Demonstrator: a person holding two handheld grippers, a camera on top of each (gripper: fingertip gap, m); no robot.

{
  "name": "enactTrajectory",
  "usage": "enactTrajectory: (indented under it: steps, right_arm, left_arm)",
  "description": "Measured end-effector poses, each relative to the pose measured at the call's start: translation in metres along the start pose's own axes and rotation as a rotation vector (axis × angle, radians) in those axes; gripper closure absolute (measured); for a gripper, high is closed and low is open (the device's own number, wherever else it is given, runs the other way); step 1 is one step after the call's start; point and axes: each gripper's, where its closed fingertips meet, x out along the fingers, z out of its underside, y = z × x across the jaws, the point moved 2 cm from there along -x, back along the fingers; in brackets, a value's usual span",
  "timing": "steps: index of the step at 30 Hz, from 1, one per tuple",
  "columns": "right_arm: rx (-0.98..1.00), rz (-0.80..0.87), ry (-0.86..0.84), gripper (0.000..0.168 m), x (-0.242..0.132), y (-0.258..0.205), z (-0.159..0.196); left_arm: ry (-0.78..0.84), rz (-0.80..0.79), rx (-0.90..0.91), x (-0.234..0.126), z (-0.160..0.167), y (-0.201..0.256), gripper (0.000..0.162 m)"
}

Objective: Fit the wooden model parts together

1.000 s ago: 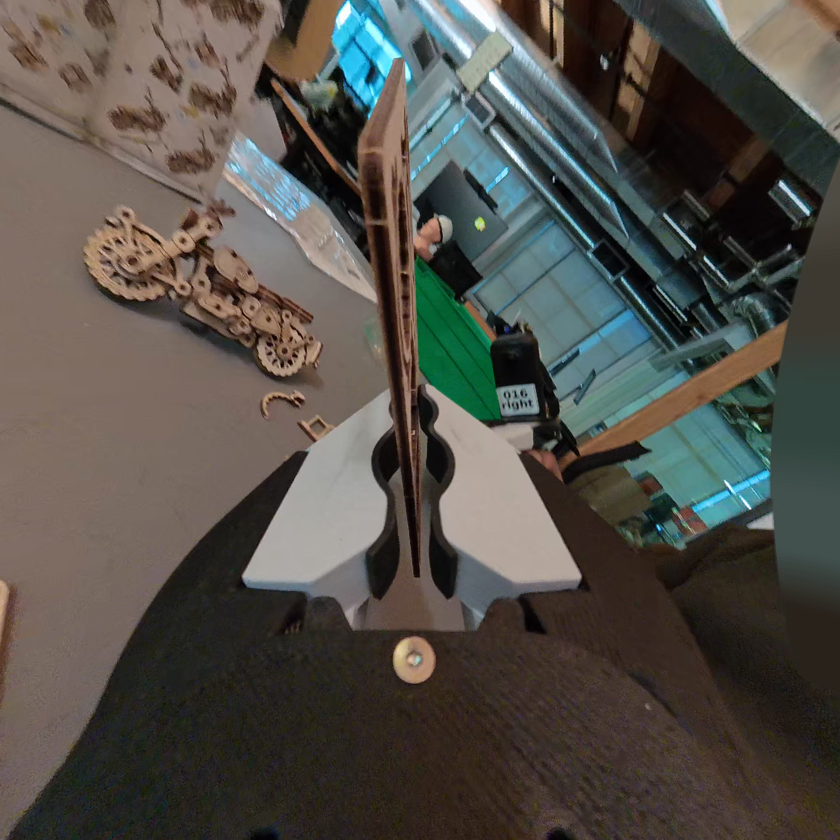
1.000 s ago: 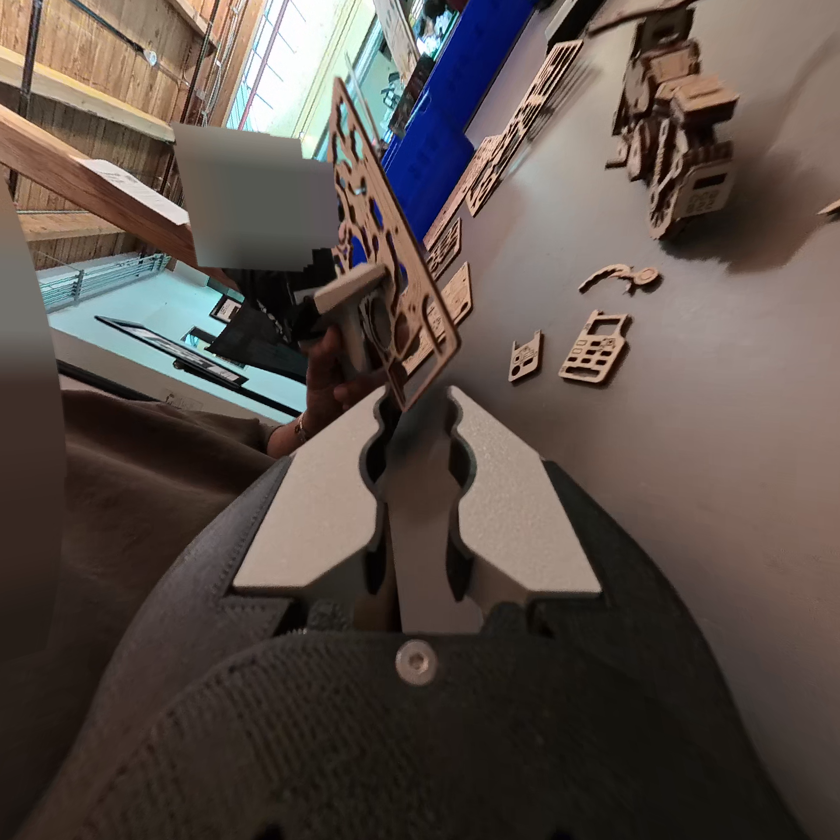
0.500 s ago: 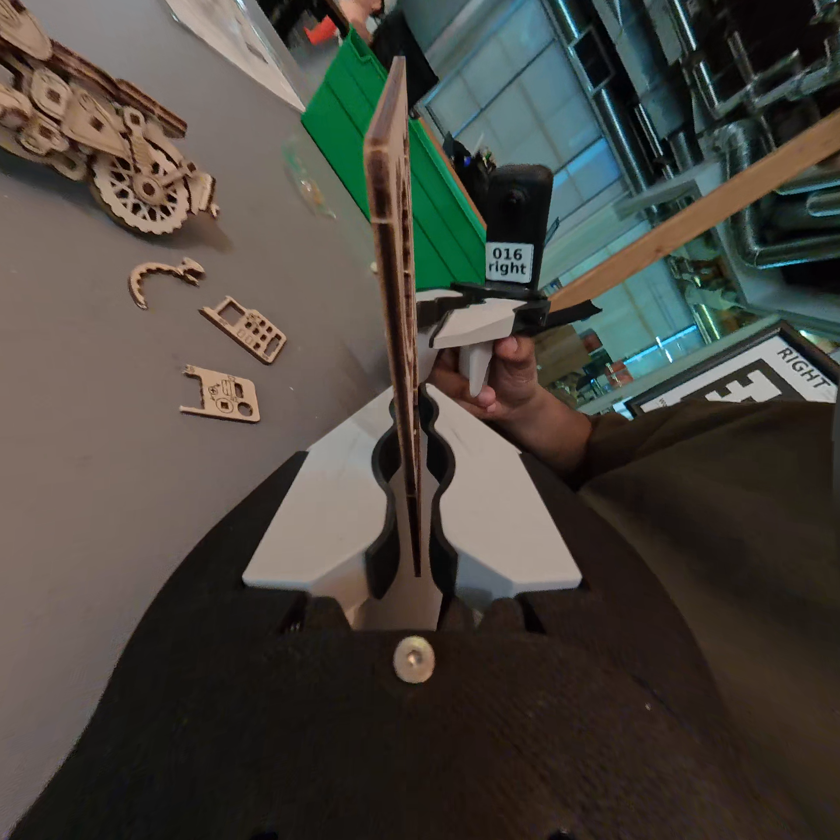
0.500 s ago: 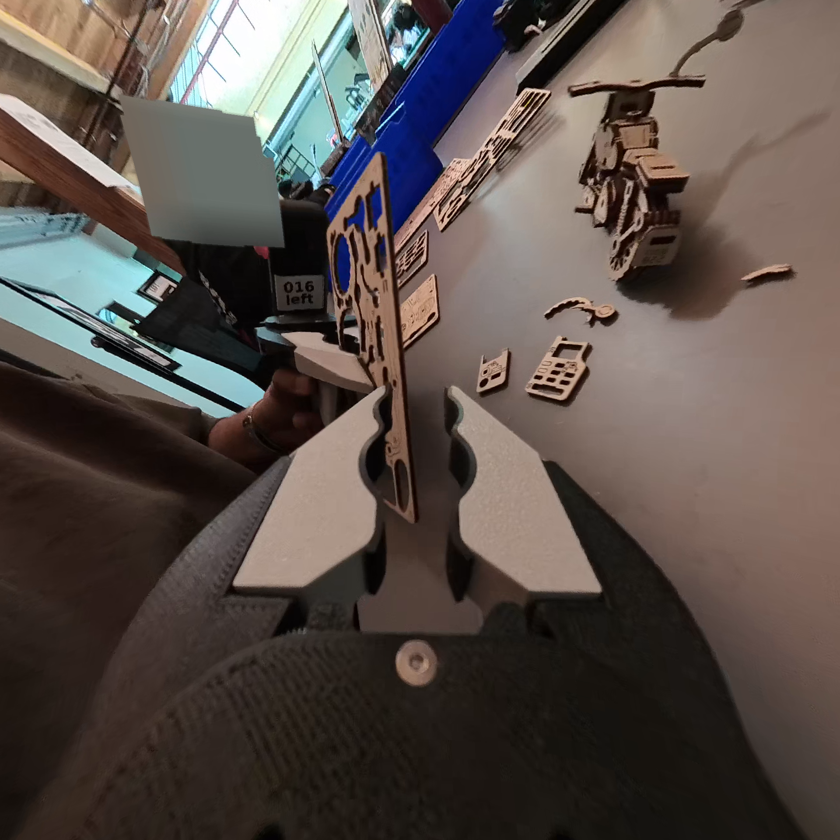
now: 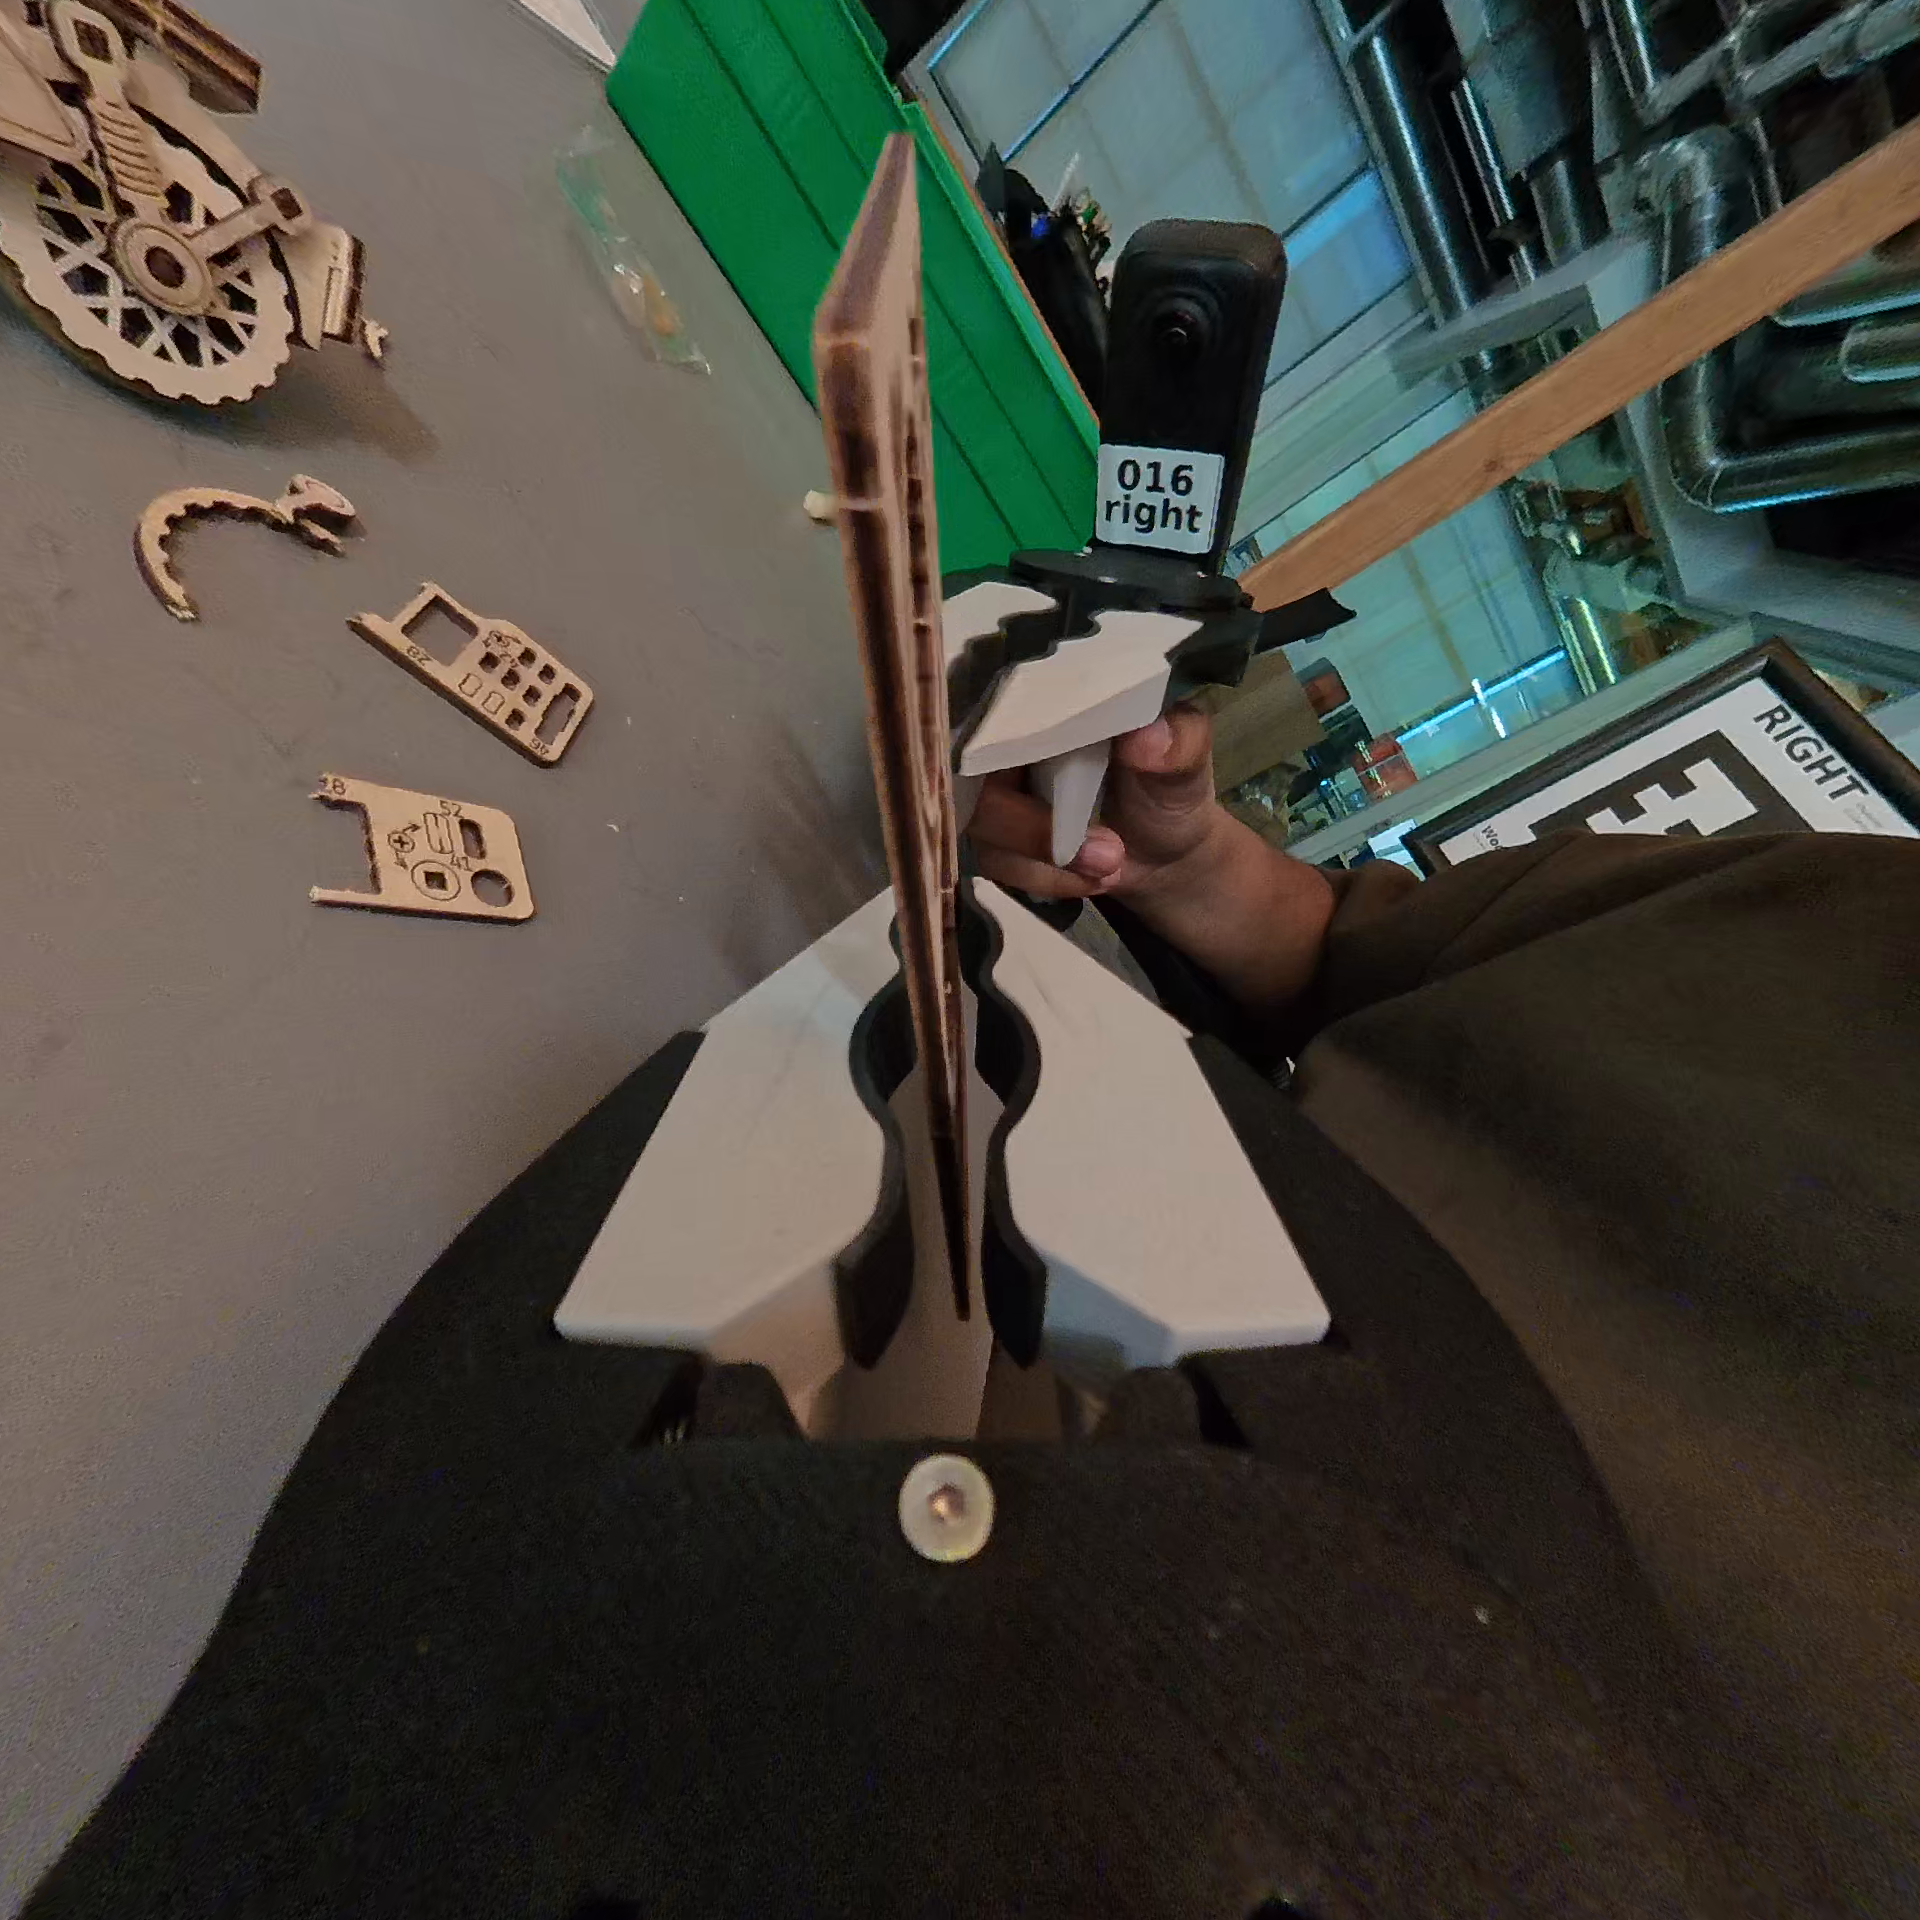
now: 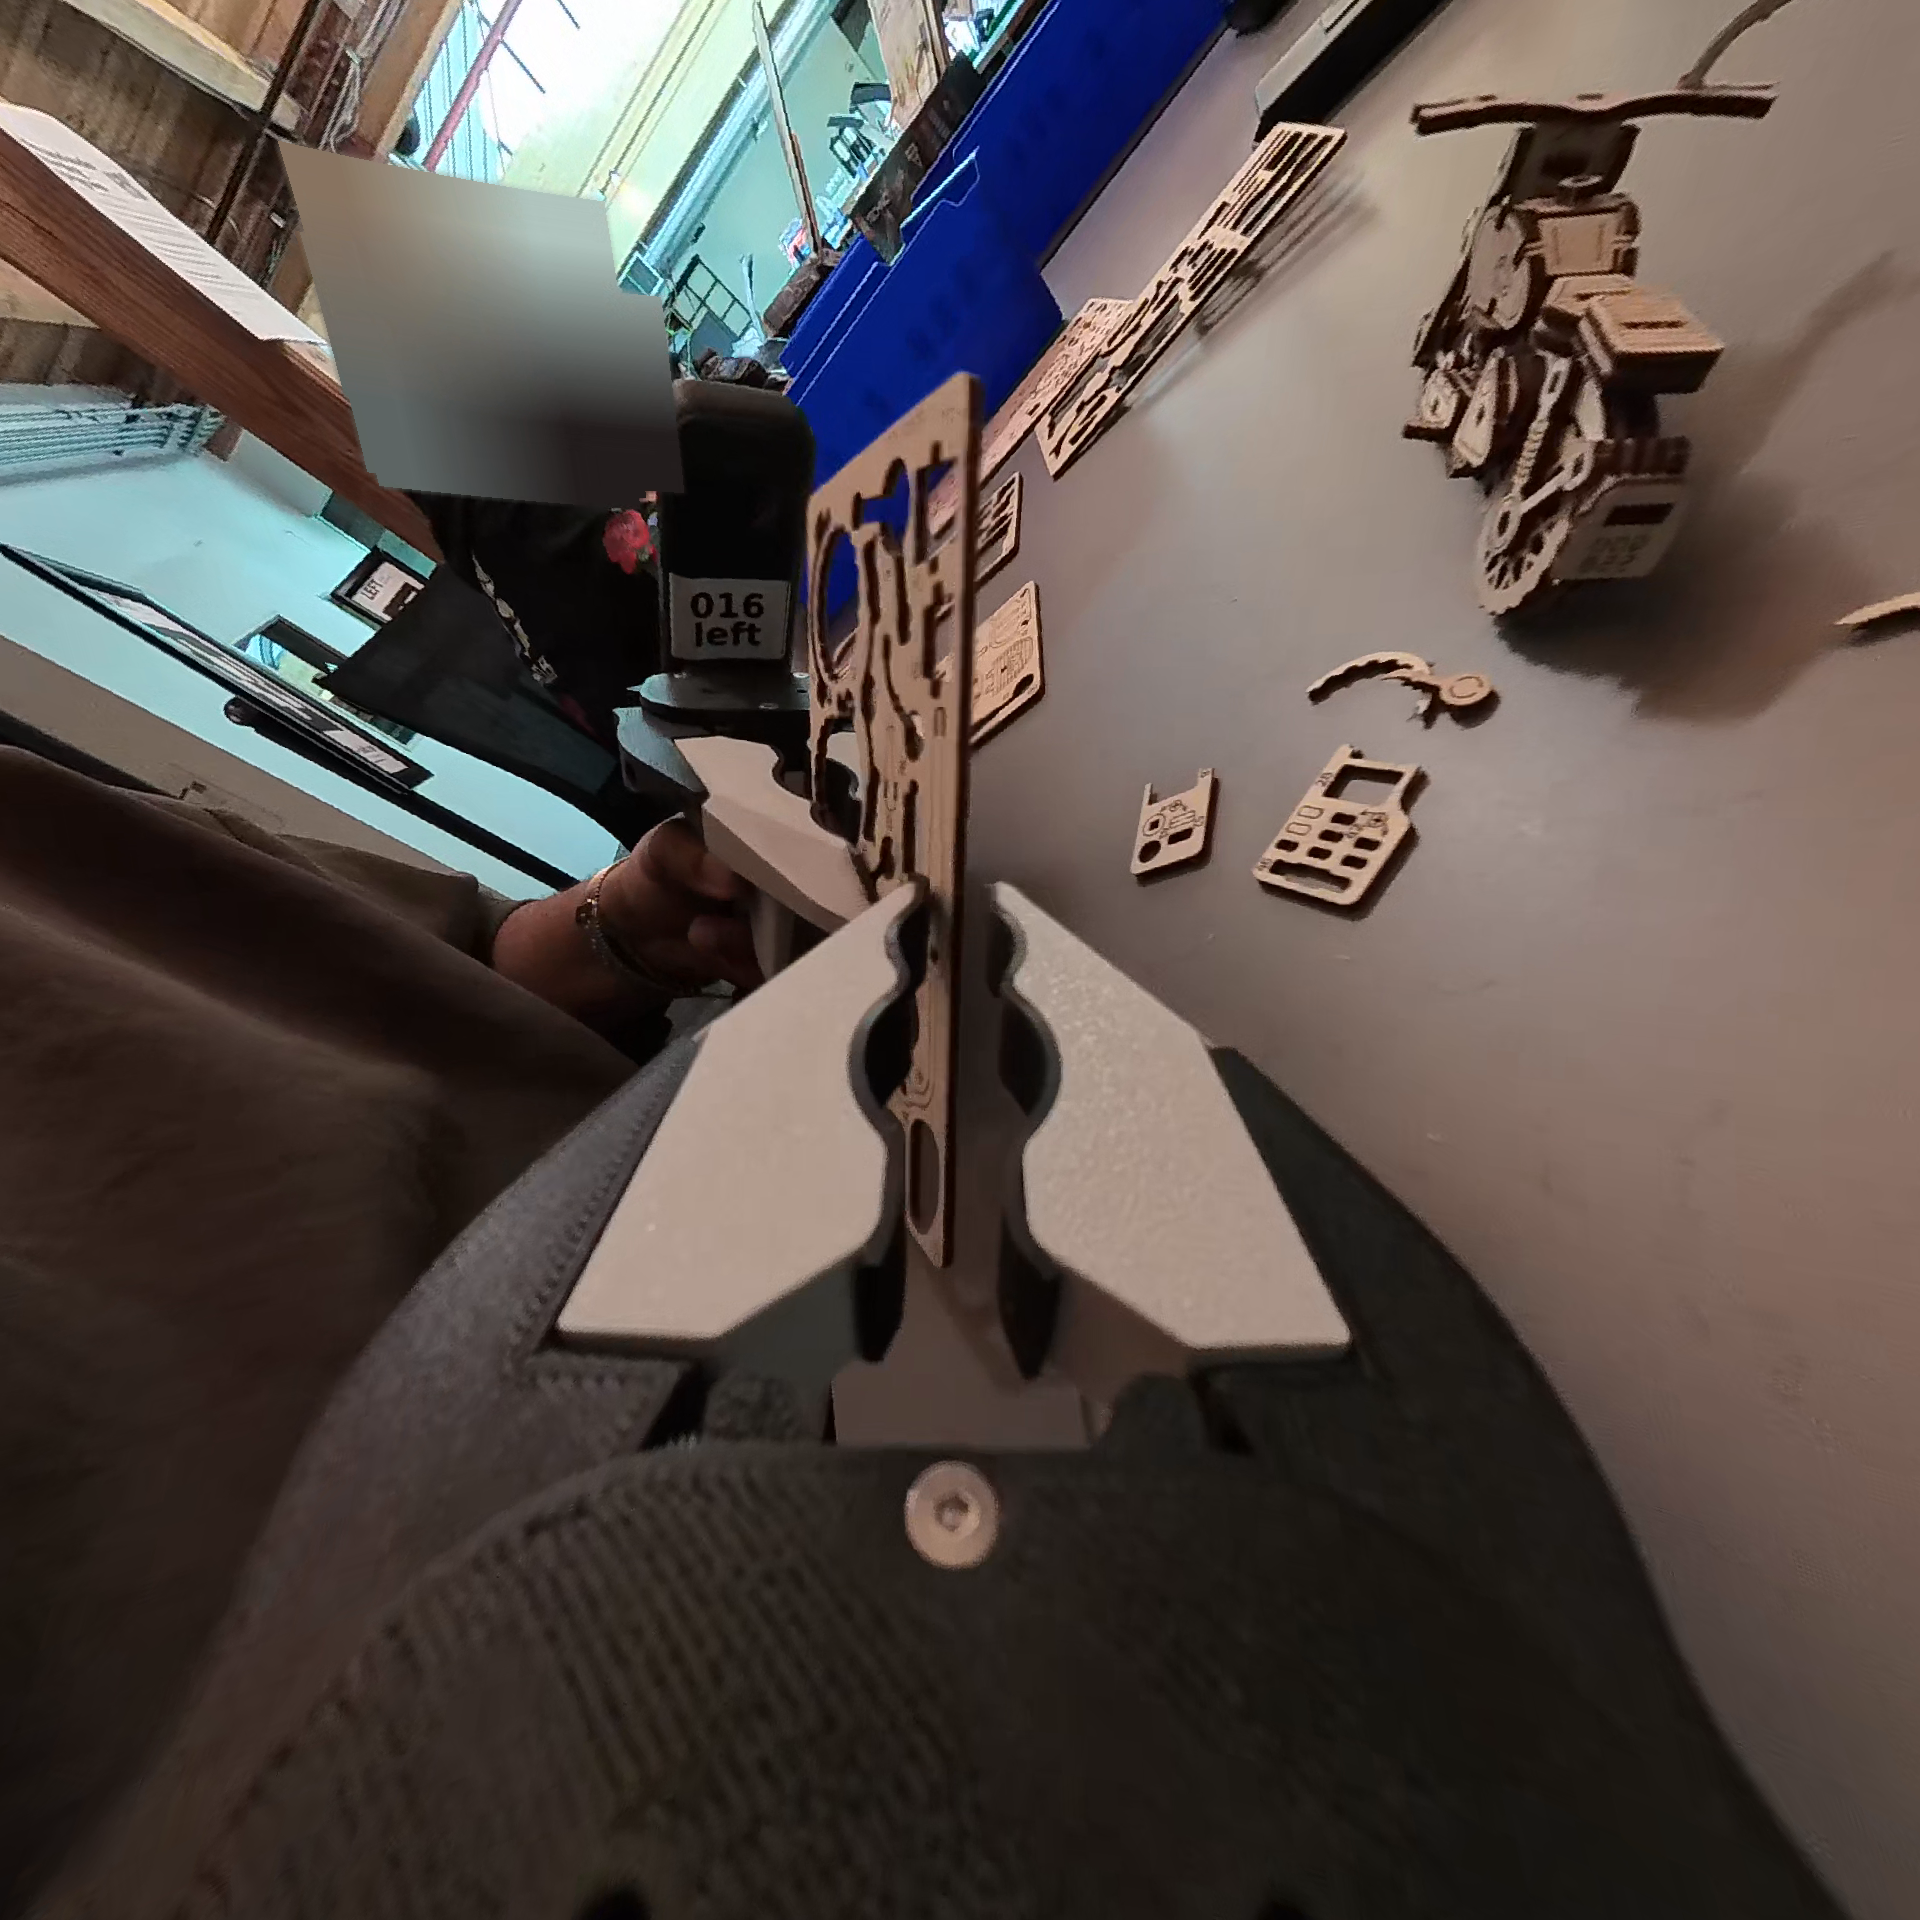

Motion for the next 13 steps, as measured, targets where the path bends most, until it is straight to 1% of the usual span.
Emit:
enactTrajectory:
  steps: [1, 4, 6, 7, 9, 11, 12, 13]
  right_arm:
    - [-0.004, -0.001, -0.002, 0.163, 0.000, -0.001, 0.000]
    - [-0.001, 0.001, -0.005, 0.165, 0.000, 0.000, 0.000]
    - [0.017, -0.016, -0.020, 0.165, 0.002, -0.001, 0.003]
    - [0.026, -0.021, -0.025, 0.165, 0.003, -0.002, 0.005]
    - [0.033, -0.029, -0.029, 0.165, 0.006, -0.004, 0.007]
    - [0.032, -0.034, -0.040, 0.165, 0.008, -0.005, 0.009]
    - [0.030, -0.032, -0.047, 0.165, 0.010, -0.005, 0.010]
    - [0.028, -0.023, -0.055, 0.165, 0.010, -0.004, 0.012]
  left_arm:
    - [0.000, -0.003, 0.003, 0.000, 0.000, 0.000, 0.162]
    - [0.024, -0.027, 0.017, 0.000, -0.002, -0.002, 0.161]
    - [0.052, -0.039, 0.023, -0.001, -0.006, -0.003, 0.148]
    - [0.060, -0.038, 0.018, -0.002, -0.007, -0.004, 0.146]
    - [0.071, -0.026, 0.000, -0.003, -0.009, -0.004, 0.150]
    - [0.086, -0.021, -0.015, -0.005, -0.011, -0.004, 0.149]
    - [0.093, -0.024, -0.020, -0.005, -0.012, -0.005, 0.153]
    - [0.093, -0.021, -0.022, -0.005, -0.012, -0.005, 0.161]
